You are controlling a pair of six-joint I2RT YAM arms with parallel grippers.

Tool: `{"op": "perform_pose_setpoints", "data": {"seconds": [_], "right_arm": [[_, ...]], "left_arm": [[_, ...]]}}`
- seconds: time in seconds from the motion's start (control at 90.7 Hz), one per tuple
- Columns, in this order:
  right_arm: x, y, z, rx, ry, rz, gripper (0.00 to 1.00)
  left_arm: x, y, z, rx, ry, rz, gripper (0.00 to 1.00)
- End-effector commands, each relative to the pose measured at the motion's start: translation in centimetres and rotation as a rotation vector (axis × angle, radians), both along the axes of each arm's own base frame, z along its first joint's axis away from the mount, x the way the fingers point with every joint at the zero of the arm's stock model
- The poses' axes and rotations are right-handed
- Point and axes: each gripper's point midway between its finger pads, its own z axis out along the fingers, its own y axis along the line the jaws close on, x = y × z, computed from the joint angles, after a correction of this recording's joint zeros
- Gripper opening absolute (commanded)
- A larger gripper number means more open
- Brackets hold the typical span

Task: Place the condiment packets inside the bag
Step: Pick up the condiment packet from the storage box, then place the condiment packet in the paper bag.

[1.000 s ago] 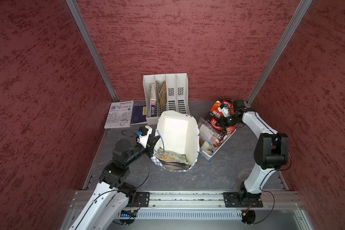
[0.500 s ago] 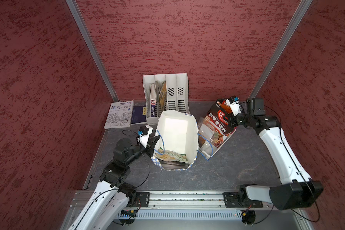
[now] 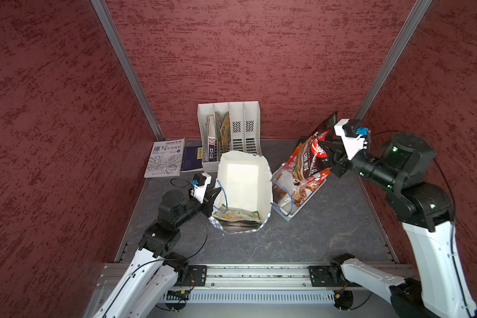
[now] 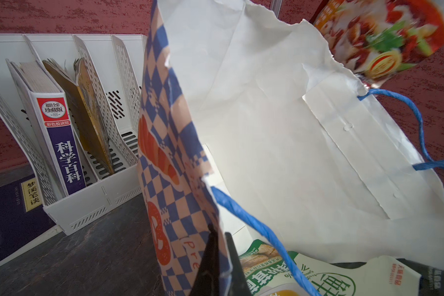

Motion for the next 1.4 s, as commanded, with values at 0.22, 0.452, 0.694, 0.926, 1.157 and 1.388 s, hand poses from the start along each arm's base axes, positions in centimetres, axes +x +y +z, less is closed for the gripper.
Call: {"op": "perform_pose_setpoints", "data": {"seconds": [0.22,0.452,0.694,0.926,1.157,1.388], "right_arm": [[-8.5,4.7,10.8,0.251,-0.226,0.502,0.0],[-10.0,8.9,11.1,0.282,-0.157,0.743,0.0],[-10.1,13.9,6.7,0.143,-0.042,0.864,0.0],[-7.1,15.7,0.9,-0.02,0.037,0.805,0.0],[-3.1,17.6,-5.4,-0.205,0.03,0.713,0.0],[-2.1,20.2,-10.7,-0.486,-0.065,0.694,0.0]], "left_arm": [[-0.2,-0.2,2.1,-0.024,-0.049,-0.011,0.0],[-0.3,-0.2,2.2,-0.027,-0.051,-0.014,0.0],[-0.3,-0.2,2.4,-0.026,-0.057,-0.016,0.0],[-0.3,-0.2,2.3,-0.022,-0.058,-0.017,0.0],[-0.3,-0.2,2.3,-0.02,-0.058,-0.018,0.0],[-0.2,-0.2,2.1,-0.016,-0.058,-0.015,0.0]]}}
